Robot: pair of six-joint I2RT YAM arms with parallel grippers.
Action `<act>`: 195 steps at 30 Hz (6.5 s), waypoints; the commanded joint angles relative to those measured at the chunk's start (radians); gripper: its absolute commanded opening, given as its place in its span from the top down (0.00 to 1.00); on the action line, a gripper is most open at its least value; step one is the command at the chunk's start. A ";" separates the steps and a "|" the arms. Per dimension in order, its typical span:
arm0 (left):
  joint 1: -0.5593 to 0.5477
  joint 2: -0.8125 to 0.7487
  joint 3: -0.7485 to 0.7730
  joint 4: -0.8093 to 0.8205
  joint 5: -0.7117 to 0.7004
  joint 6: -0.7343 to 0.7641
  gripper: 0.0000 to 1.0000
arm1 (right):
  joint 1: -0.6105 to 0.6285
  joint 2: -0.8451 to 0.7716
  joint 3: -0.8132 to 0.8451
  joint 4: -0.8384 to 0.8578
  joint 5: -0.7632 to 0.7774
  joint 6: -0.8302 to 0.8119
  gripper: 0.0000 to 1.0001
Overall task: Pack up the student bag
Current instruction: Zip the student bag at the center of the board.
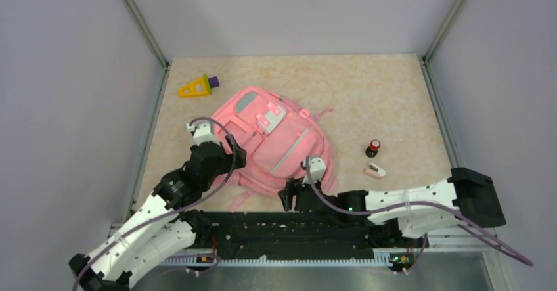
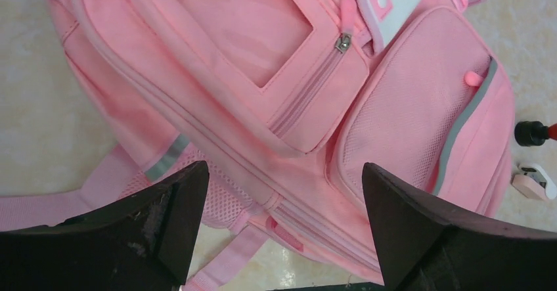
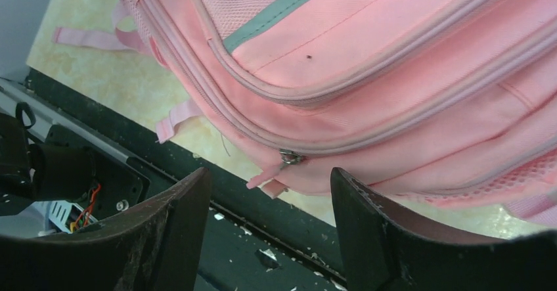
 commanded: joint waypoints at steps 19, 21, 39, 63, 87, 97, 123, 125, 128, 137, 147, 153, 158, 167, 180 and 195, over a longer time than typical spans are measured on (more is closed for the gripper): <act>0.139 -0.039 -0.225 0.181 0.054 -0.112 0.23 | 0.016 0.265 0.231 -0.244 0.066 0.114 0.55; 0.143 -0.031 -0.233 0.204 0.052 -0.105 0.29 | 0.016 0.274 0.240 -0.246 0.075 0.112 0.61; 0.278 0.109 -0.235 0.371 0.048 0.000 1.00 | -0.037 0.244 0.192 -0.363 0.070 0.133 1.00; 0.398 0.308 -0.096 0.475 0.114 0.266 1.00 | -0.477 0.156 0.094 -0.033 -0.030 -0.578 1.00; 0.262 0.233 0.117 0.283 0.086 0.383 0.11 | -0.544 -0.067 0.115 -0.147 -0.563 -0.648 0.34; 0.090 0.222 0.117 0.317 0.103 0.383 0.11 | -0.396 0.117 0.213 -0.201 -0.397 -0.647 0.34; 0.019 0.209 0.029 0.395 0.136 0.427 0.11 | -0.362 0.372 0.265 -0.091 -0.018 -0.684 0.63; 0.004 0.207 0.024 0.407 0.161 0.463 0.11 | -0.363 0.371 0.267 -0.116 0.035 -0.656 0.74; -0.048 0.211 0.021 0.416 0.177 0.530 0.12 | -0.363 0.339 0.259 -0.139 0.088 -0.622 0.89; -0.234 0.373 0.013 0.533 0.139 0.671 0.13 | -0.456 0.177 0.146 -0.039 -0.080 -0.569 1.00; -0.318 0.589 0.027 0.740 0.105 0.722 0.08 | -0.553 0.031 0.038 0.037 -0.234 -0.528 1.00; -0.340 0.720 0.078 0.769 0.026 0.779 0.06 | -0.562 0.011 0.015 0.054 -0.249 -0.526 1.00; -0.354 0.799 0.121 0.759 -0.118 0.769 0.18 | -0.571 0.003 0.012 0.055 -0.249 -0.541 1.00; -0.359 0.828 0.119 0.785 -0.183 0.769 0.76 | -0.615 -0.003 0.010 0.080 -0.225 -0.575 1.00; -0.401 0.640 -0.011 0.712 -0.156 0.682 1.00 | -0.751 0.082 0.096 0.135 -0.270 -0.688 1.00; -0.426 0.319 -0.119 0.486 -0.262 0.433 1.00 | -0.780 0.005 0.082 0.123 -0.866 -0.750 0.49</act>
